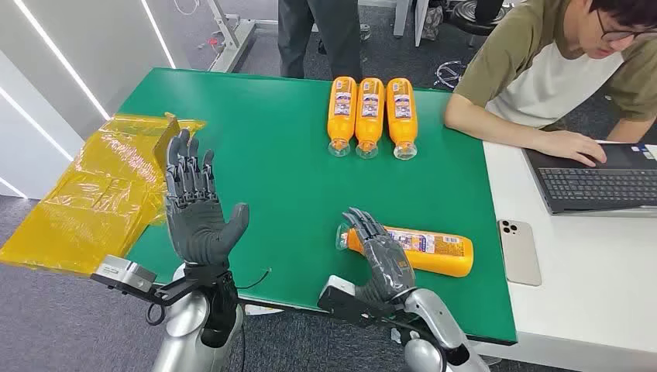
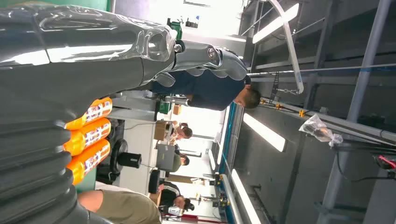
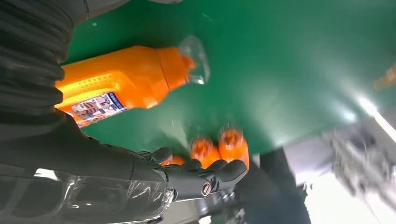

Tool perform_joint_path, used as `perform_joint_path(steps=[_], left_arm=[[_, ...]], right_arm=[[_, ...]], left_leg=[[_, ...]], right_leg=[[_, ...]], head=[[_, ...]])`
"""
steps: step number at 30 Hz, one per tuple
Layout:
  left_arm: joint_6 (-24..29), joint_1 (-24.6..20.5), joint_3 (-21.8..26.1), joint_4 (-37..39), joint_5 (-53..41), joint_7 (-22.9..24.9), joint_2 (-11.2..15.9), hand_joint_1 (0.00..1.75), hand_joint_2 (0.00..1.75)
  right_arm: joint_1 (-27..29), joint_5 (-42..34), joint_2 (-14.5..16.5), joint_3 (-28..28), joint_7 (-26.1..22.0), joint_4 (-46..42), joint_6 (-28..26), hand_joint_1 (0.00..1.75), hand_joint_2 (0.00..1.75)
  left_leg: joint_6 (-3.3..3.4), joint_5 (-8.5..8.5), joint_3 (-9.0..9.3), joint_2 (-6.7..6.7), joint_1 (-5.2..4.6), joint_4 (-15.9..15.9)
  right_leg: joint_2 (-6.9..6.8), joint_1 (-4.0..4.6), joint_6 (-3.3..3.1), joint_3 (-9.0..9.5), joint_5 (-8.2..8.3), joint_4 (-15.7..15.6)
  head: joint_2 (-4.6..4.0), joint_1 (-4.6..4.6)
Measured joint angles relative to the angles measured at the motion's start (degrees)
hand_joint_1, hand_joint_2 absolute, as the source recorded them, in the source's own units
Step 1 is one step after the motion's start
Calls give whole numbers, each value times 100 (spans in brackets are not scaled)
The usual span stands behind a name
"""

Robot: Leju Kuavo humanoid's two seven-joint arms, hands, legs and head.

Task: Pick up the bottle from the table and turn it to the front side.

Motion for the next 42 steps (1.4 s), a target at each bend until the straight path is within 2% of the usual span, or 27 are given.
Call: perform_joint_path(steps=[2,8,12,20,25,29,37,39,42], left_arm=[[4,0,-1,0,7,0,1,0,175],[3,-3,-12,0,61,0,2,0,175],[3,-3,-13,0,90,0,2,0,175],[3,-4,-13,0,116,0,2,0,175],[1,-5,-13,0,162,0,2,0,175],[5,-4,-13,0,197,0,3,0,175],[30,-4,-13,0,216,0,5,0,175],[62,-2,-13,0,217,0,7,0,175],[106,0,-13,0,216,0,9,0,175]], right_arm=[[-199,-31,-60,25,-33,158,146,0,175],[-1678,-194,-230,411,-157,1471,1207,0,175],[-2387,-318,-314,727,-149,2154,1626,0,175],[-2971,-425,-443,1138,-64,2772,1901,0,175],[-3344,-695,-578,1470,94,3043,2482,0,175],[-3644,-1046,-831,1835,202,3119,3004,0,175],[-3827,-1316,-1200,2233,383,3104,2931,0,175],[-3814,-1371,-1273,2306,472,3072,2708,0,175],[-3726,-1310,-1357,2406,616,3019,2100,0,175]], left_leg=[[3,2,-3,-2,0,0],[6,11,-1,0,1,1],[6,13,-3,-4,1,2],[6,10,-5,-5,0,2],[7,11,-3,-5,0,2],[8,12,-2,-10,0,5],[9,11,2,-10,0,9],[9,11,2,-11,0,9],[9,11,1,-12,0,9]], right_leg=[[-2,0,0,0,0,1],[0,0,2,-2,8,3],[-3,1,2,-2,8,4],[-2,0,2,-4,8,1],[-2,0,3,-3,8,0],[-11,0,4,2,9,0],[-10,0,7,9,11,-3],[-13,1,7,10,10,-3],[-13,1,7,12,11,-2]], head=[[0,2],[0,2],[0,1],[0,1],[0,1],[0,1],[0,1],[0,1],[0,1]])
